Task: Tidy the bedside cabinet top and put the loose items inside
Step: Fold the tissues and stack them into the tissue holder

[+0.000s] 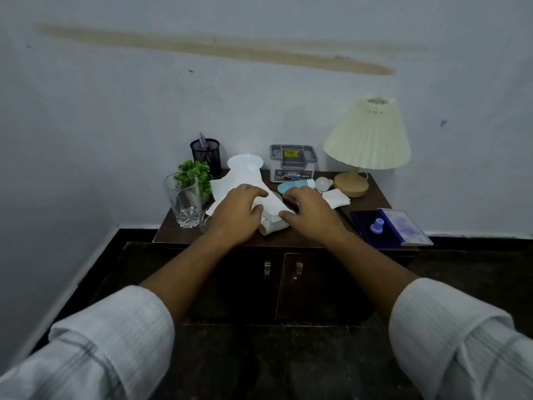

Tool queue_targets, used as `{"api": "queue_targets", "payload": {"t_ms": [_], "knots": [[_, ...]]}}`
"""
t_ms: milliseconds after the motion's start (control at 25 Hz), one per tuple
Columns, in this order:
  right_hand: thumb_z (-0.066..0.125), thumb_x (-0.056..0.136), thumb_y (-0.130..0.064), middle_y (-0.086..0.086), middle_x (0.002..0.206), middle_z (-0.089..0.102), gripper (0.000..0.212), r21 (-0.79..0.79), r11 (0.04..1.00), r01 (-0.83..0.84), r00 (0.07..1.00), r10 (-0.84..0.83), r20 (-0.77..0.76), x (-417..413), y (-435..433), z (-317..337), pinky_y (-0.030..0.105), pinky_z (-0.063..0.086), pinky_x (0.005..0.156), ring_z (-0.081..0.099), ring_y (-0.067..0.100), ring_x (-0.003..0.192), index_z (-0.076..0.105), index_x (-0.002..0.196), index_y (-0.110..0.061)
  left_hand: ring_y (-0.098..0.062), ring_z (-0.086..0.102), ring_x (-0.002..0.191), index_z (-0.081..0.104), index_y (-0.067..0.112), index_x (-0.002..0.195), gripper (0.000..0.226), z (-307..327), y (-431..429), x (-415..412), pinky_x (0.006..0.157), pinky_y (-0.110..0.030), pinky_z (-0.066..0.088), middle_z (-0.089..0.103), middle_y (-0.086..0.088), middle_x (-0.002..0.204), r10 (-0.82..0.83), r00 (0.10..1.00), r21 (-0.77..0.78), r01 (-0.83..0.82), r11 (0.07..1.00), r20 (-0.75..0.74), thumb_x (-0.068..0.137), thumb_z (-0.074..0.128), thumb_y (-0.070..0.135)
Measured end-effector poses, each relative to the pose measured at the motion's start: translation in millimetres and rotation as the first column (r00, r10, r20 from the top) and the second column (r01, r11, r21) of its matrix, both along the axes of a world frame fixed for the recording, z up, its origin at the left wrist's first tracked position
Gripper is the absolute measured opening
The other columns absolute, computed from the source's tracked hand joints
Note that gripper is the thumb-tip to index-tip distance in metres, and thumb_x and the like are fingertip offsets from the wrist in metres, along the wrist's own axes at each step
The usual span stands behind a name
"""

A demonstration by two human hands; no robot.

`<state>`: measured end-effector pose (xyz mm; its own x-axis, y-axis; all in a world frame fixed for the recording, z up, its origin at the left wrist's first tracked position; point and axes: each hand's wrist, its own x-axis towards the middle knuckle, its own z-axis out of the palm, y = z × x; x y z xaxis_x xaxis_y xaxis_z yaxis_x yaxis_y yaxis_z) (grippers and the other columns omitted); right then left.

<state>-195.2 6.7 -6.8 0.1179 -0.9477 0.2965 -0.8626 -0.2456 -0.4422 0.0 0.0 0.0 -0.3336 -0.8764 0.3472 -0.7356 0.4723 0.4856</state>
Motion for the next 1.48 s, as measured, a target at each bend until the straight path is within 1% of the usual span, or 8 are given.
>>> {"api": "queue_targets", "payload": {"t_ms": [240,400,680,880,1000,1160,1280,1480], "knots": [[0.075,0.079,-0.032,0.002,0.113,0.06,0.046,0.065,0.998,-0.025,0.998,0.03,-0.064,-4,-25,-17,0.04,0.049,0.084,0.055,0.02,0.102,0.062,0.122,-0.023,-0.019,0.055,0.123,0.067,0.022,0.121,0.033,-6,-32,-10,0.105,-0.038,0.045,0.063,0.0,0.129,0.001,0.992,-0.024,-0.004,1.0,-0.122,0.095,0.054,0.007],[0.071,0.085,-0.022,0.001,0.096,0.066,0.01,0.059,0.996,-0.063,0.995,0.067,-0.072,-14,-40,-14,0.039,0.052,0.077,0.061,0.021,0.091,0.071,0.095,-0.021,-0.016,0.055,0.122,0.069,0.021,0.12,0.035,-3,-46,-7,0.101,-0.029,0.041,0.064,0.0,0.128,0.02,0.981,-0.037,-0.028,0.999,-0.194,0.095,0.051,0.003],[0.064,0.094,-0.016,-0.008,0.077,0.06,0.01,-0.013,0.999,0.049,0.927,-0.04,0.373,-26,-36,9,0.023,0.042,0.062,0.056,0.008,0.069,0.059,0.086,-0.02,-0.013,0.053,0.125,0.061,0.021,0.133,0.039,-2,-52,-23,0.105,-0.034,0.043,0.06,0.004,0.136,0.021,0.948,0.002,-0.021,1.0,-0.318,0.095,0.059,0.013],[0.057,0.094,-0.022,0.005,0.087,0.068,0.005,-0.043,0.999,0.013,0.863,0.011,0.505,-26,-18,26,0.053,0.056,0.075,0.066,0.028,0.084,0.061,0.093,-0.019,-0.001,0.042,0.128,0.044,0.026,0.148,0.063,13,-43,-30,0.103,-0.012,0.031,0.049,0.01,0.147,-0.09,0.952,-0.027,0.086,0.996,-0.294,0.09,0.069,0.02],[0.059,0.093,-0.022,0.006,0.091,0.071,0.007,-0.059,0.998,-0.023,0.817,0.053,0.575,-23,-8,37,0.052,0.057,0.078,0.068,0.028,0.089,0.064,0.097,-0.019,-0.007,0.062,0.103,0.069,0.023,0.12,0.029,16,-36,-26,0.09,-0.026,0.053,0.071,0.007,0.117,-0.084,0.941,0.044,0.104,0.994,-0.327,0.091,0.07,0.028],[0.076,0.087,-0.021,-0.001,0.111,0.071,0.032,0.106,0.991,-0.082,0.728,-0.013,0.685,-26,6,35,0.033,0.06,0.077,0.07,0.015,0.1,0.063,0.117,-0.02,-0.021,0.073,0.088,0.076,0.019,0.099,0.014,22,-33,-17,0.077,-0.042,0.06,0.077,0.001,0.093,0.085,0.757,0.277,0.131,0.952,-0.648,0.093,0.069,0.03],[0.071,0.09,-0.008,0.012,0.109,0.075,0.026,0.207,0.974,-0.086,0.669,-0.098,0.737,-28,7,27,0.044,0.062,0.082,0.073,0.027,0.098,0.068,0.116,-0.008,-0.022,0.074,0.093,0.076,0.019,0.102,0.012,27,-30,-13,0.077,-0.036,0.059,0.079,0.002,0.097,0.254,0.588,0.42,0.161,0.893,-0.768,0.094,0.069,0.024],[0.067,0.094,-0.008,0.017,0.101,0.075,0.013,0.181,0.982,-0.058,0.521,-0.125,0.845,-27,11,33,0.045,0.061,0.071,0.075,0.023,0.084,0.068,0.105,-0.002,-0.013,0.075,0.093,0.072,0.016,0.112,0.019,27,-23,-7,0.073,-0.031,0.062,0.079,0.004,0.101,0.266,0.541,0.453,0.247,0.857,-0.798,0.093,0.07,0.015]]}}
